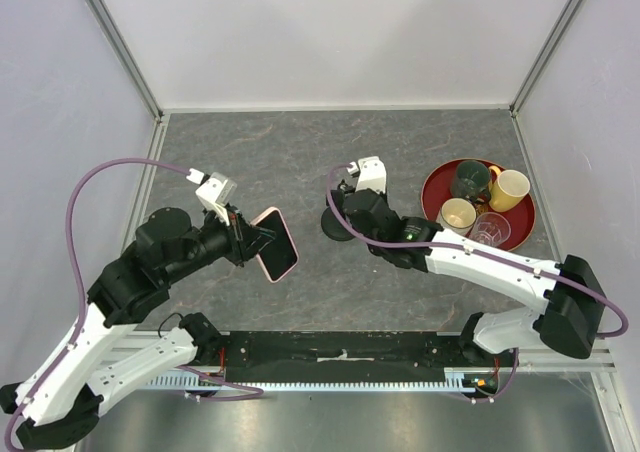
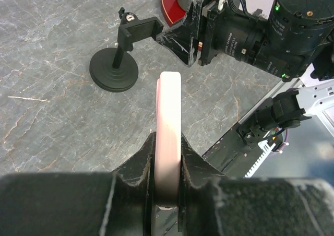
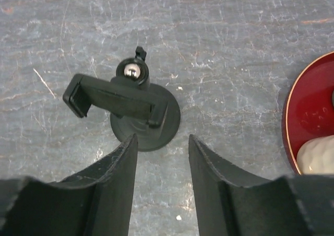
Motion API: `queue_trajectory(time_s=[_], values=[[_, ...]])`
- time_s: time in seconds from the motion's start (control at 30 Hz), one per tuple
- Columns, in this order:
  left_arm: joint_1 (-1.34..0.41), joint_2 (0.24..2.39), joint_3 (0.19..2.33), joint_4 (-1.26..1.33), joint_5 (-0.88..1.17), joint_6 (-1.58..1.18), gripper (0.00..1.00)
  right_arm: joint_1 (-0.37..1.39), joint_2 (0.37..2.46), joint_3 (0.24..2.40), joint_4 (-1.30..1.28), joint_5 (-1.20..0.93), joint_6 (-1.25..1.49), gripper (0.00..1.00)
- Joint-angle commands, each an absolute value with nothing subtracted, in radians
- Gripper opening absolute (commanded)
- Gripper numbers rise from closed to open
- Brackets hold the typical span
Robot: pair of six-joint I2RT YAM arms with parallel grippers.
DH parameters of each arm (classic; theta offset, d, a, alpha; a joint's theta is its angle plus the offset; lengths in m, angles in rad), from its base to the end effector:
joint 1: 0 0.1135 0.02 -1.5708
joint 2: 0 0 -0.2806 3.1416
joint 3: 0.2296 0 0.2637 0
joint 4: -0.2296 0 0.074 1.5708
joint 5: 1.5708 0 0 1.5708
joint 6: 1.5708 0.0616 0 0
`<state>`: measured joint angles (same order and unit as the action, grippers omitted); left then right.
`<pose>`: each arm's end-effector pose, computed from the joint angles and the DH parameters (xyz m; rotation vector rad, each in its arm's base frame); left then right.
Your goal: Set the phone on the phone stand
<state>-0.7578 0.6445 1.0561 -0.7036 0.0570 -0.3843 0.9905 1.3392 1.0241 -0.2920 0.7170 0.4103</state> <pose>0.0969 -0.0966 0.4008 0.4024 1.9073 -0.8300 0.2078 0.2431 0.2954 -0.1945 2.0073 0.1001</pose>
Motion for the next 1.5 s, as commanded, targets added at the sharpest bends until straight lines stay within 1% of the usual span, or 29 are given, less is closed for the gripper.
queue_trajectory(time_s=[0.0, 0.3, 0.4, 0.43, 0.5, 0.57, 0.6, 0.63, 0.67, 0.73, 0.77, 0.8, 0.83, 0.87, 0.9, 0.93, 0.97, 1.07, 1.1, 1.2, 1.27, 1.33, 1.47], values=[[-0.756, 0.649, 1.071, -0.554, 0.090, -0.397, 0.02, 0.963, 1.354, 1.048, -0.167, 0.713, 0.373, 0.48], [-0.758, 0.686, 1.075, -0.509, 0.126, -0.374, 0.02, 0.893, 1.391, 1.034, -0.104, 0.611, 0.324, 0.36], [-0.758, 0.704, 1.078, -0.499, 0.127, -0.367, 0.02, 0.879, 1.388, 1.020, -0.086, 0.580, 0.305, 0.27], [-0.756, 0.710, 1.080, -0.489, 0.127, -0.365, 0.02, 0.876, 1.388, 1.019, -0.086, 0.560, 0.302, 0.23], [-0.756, 0.721, 1.083, -0.474, 0.143, -0.356, 0.02, 0.861, 1.387, 1.009, -0.078, 0.525, 0.281, 0.18], [-0.758, 0.745, 1.085, -0.430, 0.172, -0.339, 0.02, 0.850, 1.376, 0.987, -0.048, 0.457, 0.227, 0.04], [-0.756, 0.752, 1.081, -0.402, 0.213, -0.328, 0.02, 0.844, 1.371, 0.979, -0.037, 0.428, 0.206, 0.00], [-0.756, 0.768, 1.077, -0.335, 0.247, -0.315, 0.02, 0.816, 1.368, 0.968, -0.009, 0.373, 0.183, 0.00], [-0.755, 0.773, 1.059, -0.280, 0.344, -0.275, 0.02, 0.805, 1.361, 0.947, -0.008, 0.251, 0.134, 0.00], [-0.752, 0.782, 0.999, -0.160, 0.499, -0.220, 0.02, 0.770, 1.361, 0.937, 0.035, 0.146, 0.094, 0.00], [-0.750, 0.794, 0.979, -0.026, 0.620, -0.163, 0.02, 0.755, 1.370, 0.940, 0.037, 0.035, 0.072, 0.00], [-0.747, 0.808, 0.965, 0.027, 0.661, -0.134, 0.02, 0.743, 1.376, 0.946, 0.038, 0.003, 0.048, 0.00], [-0.744, 0.824, 0.956, 0.064, 0.702, -0.100, 0.02, 0.715, 1.384, 0.953, 0.035, -0.053, 0.035, 0.00], [-0.726, 0.888, 0.965, 0.080, 0.794, -0.019, 0.02, 0.701, 1.400, 0.971, 0.029, -0.084, 0.029, 0.00], [-0.710, 0.922, 0.982, 0.074, 0.834, 0.003, 0.02, 0.684, 1.408, 0.982, 0.011, -0.163, 0.019, 0.00], [-0.689, 0.972, 1.023, 0.065, 0.886, 0.052, 0.02, 0.652, 1.417, 0.992, 0.003, -0.199, 0.014, 0.00], [-0.626, 1.048, 1.040, 0.089, 1.023, 0.079, 0.02, 0.637, 1.427, 1.008, 0.003, -0.239, 0.008, 0.00], [-0.514, 1.144, 1.017, 0.301, 1.208, 0.010, 0.02, 0.597, 1.448, 1.038, -0.049, -0.327, -0.034, 0.00], [-0.503, 1.187, 1.011, 0.395, 1.212, 0.009, 0.02, 0.591, 1.454, 1.048, -0.070, -0.345, -0.041, 0.00], [-0.486, 1.294, 1.041, 0.463, 1.226, 0.034, 0.02, 0.571, 1.479, 1.077, -0.094, -0.403, -0.060, 0.00], [-0.471, 1.366, 1.078, 0.543, 1.281, -0.013, 0.02, 0.565, 1.489, 1.083, -0.091, -0.428, -0.063, 0.00], [-0.463, 1.458, 1.109, 0.695, 1.318, -0.063, 0.02, 0.563, 1.503, 1.088, -0.092, -0.446, -0.067, 0.00], [-0.440, 1.584, 1.180, 0.773, 1.371, -0.138, 0.02, 0.558, 1.540, 1.104, -0.094, -0.468, -0.066, 0.00]])
